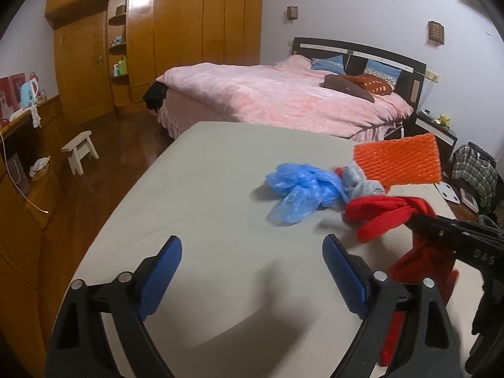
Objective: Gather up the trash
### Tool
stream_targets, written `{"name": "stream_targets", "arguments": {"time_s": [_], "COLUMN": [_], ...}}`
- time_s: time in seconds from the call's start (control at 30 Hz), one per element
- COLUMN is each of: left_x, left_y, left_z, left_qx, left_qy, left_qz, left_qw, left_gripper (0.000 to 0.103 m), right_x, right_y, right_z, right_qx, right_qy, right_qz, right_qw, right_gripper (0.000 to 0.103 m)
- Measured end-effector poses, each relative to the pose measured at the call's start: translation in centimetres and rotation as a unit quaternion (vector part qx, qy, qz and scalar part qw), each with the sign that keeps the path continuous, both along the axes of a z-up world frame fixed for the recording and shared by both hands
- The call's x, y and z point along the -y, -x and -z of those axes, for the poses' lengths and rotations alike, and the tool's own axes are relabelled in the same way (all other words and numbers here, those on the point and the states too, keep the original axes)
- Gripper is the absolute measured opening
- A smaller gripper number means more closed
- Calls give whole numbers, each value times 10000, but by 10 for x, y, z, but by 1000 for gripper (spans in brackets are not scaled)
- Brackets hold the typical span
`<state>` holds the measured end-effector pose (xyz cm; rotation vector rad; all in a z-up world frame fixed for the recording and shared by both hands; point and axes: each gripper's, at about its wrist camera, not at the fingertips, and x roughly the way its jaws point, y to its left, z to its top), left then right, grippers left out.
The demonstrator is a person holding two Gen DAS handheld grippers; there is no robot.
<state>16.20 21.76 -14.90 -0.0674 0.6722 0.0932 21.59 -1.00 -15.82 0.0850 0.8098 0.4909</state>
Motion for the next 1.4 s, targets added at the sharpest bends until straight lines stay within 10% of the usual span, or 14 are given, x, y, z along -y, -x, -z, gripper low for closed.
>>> {"name": "stream_targets", "arguments": {"time_s": [0.37,0.7,1.4], "left_x": [39,50,112], "left_y": [5,4,8], "left_z": [-4,-7,24], "left_qx": [-11,-32,-542], "left_qy": [16,-16,323], "left_qz": [421,517,1502], "left_qw": [9991,9987,9866], "left_gripper": [89,89,75], "right_x": [53,76,113], "right_y": [18,27,75], "right_z": [-16,2,6], "right_qx": [91,-73,194], "right_qy": [-61,175,399], "right_qz": [508,720,1053], "right_qw": [9986,9972,9934], "right_gripper": [19,51,52]}}
